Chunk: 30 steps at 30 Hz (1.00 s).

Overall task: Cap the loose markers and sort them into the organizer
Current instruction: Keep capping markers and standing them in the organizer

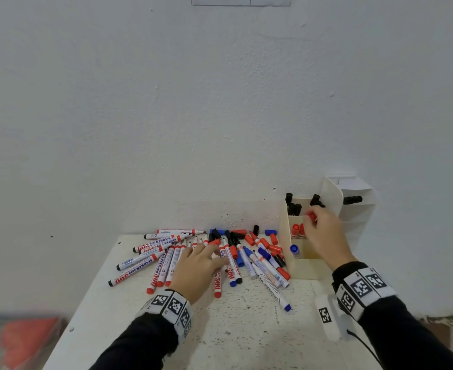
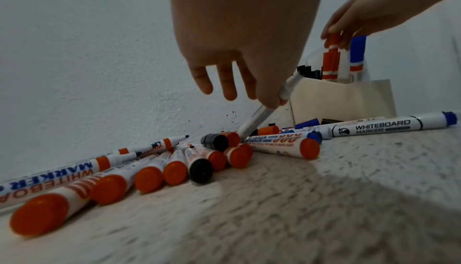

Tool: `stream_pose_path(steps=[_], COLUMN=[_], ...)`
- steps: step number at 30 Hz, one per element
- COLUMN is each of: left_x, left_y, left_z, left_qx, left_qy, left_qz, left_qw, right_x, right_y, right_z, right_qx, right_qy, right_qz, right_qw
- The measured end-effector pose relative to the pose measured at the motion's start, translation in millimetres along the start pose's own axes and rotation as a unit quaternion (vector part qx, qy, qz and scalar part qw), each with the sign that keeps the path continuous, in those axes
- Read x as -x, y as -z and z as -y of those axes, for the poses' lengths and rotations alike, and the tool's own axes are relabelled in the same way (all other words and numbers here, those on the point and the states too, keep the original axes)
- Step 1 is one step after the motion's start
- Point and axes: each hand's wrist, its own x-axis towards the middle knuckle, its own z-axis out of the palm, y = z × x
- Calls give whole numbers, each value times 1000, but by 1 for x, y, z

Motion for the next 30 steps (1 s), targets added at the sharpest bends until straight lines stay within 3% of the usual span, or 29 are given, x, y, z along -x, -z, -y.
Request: stream_pose_path(steps=[5, 7, 11, 14, 17, 21, 25, 30], left_x=[-3, -4, -7, -7, -4, 5, 14, 17], left_y=[2, 6, 17, 23, 21, 16, 7, 0], left_z=[-4, -9, -16, -21, -21, -17, -9, -8], left_qx=[80, 153, 239, 297, 340, 348, 301, 299], left_qy=[11, 47, 133, 150, 181, 205, 234, 246], left_qz=[-123, -140, -148, -144, -160, -135, -70, -53], left_qw=[989, 977, 950, 932, 909, 905, 922, 920], right_x=[6, 7, 10, 17, 26, 34, 41, 35], right_y=[-9, -10, -8, -10, -26, -60, -87, -108], right_z=[-11, -10, 13, 47, 70, 66, 49, 39], right_qx=[9, 0, -6, -33, -82, -83, -9, 150], right_qy=[-51, -48, 44, 107, 126, 63, 9, 29], right_qz=[65, 44, -87, -86, 1, 148, 236, 341], right_qw=[997, 998, 995, 990, 989, 984, 972, 928])
